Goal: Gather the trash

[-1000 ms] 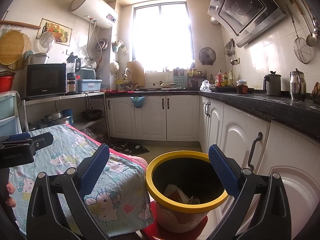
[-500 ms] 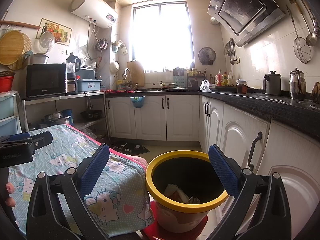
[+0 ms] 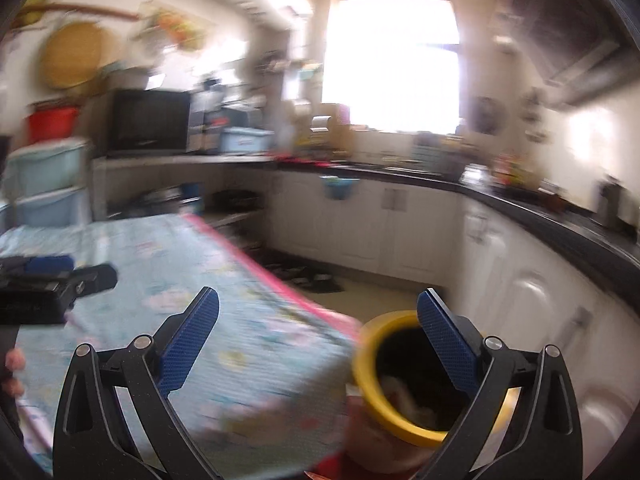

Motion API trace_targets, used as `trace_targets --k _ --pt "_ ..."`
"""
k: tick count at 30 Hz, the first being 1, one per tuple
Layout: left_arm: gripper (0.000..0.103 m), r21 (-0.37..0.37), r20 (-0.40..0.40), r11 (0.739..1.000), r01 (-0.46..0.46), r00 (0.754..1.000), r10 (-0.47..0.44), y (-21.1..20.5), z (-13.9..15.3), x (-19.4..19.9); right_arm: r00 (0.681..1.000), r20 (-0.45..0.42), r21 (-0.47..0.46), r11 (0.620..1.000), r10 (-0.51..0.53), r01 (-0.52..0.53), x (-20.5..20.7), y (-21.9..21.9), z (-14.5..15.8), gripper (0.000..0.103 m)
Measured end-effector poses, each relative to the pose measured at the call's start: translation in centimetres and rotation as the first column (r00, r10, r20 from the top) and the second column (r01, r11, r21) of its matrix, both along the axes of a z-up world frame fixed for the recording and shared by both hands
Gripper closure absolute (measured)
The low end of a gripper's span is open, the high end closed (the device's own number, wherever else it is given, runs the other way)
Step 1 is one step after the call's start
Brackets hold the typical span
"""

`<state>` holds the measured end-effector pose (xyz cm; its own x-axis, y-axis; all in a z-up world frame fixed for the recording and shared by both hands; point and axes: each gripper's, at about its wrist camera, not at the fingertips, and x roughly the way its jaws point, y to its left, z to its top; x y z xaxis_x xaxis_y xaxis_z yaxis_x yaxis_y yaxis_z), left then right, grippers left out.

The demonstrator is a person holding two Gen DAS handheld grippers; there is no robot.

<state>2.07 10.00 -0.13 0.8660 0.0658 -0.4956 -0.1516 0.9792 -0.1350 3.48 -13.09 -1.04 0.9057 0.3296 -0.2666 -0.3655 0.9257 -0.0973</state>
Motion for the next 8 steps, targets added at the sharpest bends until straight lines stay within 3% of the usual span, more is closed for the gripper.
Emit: trace_targets --k 3,4,6,8 --pt "0.011 0.022 -0.026 0.974 -0.224 0.974 0.225 7.2 0.6 -2.6 0.978 -0.080 0.033 0.981 0.195 -0.192 0.7 6.2 0.4 0.006" --pt "0.011 0.038 -0.044 0.944 -0.327 0.944 0.328 10.4 0.5 -4.0 0.955 -0.117 0.054 0.962 0.272 -0.268 0.9 8.5 0.4 0.006" --pt "0.011 0.063 -0.098 0.873 -0.483 0.868 0.487 15.7 -0.2 -6.5 0.895 -0.201 0.047 0.917 0.398 -0.397 1.0 14.7 0.1 0.006" --pt "0.011 0.092 -0.183 0.759 -0.645 0.738 0.650 22.0 -1.6 -9.9 0.824 -0.326 0.015 0.874 0.464 -0.486 0.9 20.9 -1.1 0.006"
